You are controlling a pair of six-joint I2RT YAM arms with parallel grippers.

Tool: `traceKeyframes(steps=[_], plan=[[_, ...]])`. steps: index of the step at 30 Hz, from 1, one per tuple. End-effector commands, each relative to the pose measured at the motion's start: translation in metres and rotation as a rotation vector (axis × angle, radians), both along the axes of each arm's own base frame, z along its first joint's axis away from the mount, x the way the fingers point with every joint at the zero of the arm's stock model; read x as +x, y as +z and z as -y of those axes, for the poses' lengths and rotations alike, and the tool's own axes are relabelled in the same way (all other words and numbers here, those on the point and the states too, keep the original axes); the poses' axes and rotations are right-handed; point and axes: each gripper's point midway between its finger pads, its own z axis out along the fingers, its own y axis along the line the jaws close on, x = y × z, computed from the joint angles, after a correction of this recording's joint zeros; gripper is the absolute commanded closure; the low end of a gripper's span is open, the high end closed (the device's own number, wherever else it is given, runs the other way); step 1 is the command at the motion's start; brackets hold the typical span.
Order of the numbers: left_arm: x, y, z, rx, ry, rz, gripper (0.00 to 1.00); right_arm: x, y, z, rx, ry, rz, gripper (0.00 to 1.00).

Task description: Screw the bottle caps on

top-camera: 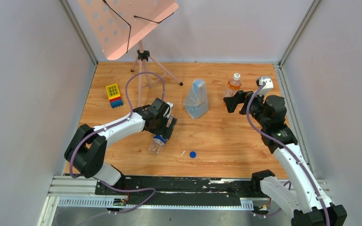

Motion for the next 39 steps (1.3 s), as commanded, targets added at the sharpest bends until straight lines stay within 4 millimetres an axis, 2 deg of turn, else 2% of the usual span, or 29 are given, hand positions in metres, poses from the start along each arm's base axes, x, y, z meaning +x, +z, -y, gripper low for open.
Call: traceKeyframes(steps=[1, 11, 18, 28, 33, 39], plan=[[0.027, 0.022, 0.016, -0.063, 0.033, 0.098, 0.0, 0.001, 0.007, -0.002, 0.02, 0.008, 0.024, 0.01], [0.05, 0.003, 0.024, -0.009, -0.001, 0.106, 0.0, 0.001, 0.004, -0.003, 0.017, 0.01, 0.016, 0.01], [0.05, -0.017, 0.018, 0.036, 0.01, 0.09, 0.0, 0.0, 0.004, -0.004, 0.017, 0.02, 0.015, 0.01], [0.043, -0.036, 0.023, 0.126, -0.008, 0.075, 0.03, 0.001, 0.002, -0.006, 0.018, 0.025, 0.006, 0.01], [0.042, -0.038, 0.02, 0.137, 0.005, 0.076, 0.13, 0.0, 0.002, -0.006, 0.018, 0.026, 0.005, 0.01], [0.042, -0.028, 0.022, 0.113, -0.001, 0.096, 0.29, -0.001, -0.001, -0.007, 0.026, 0.03, -0.013, 0.02]])
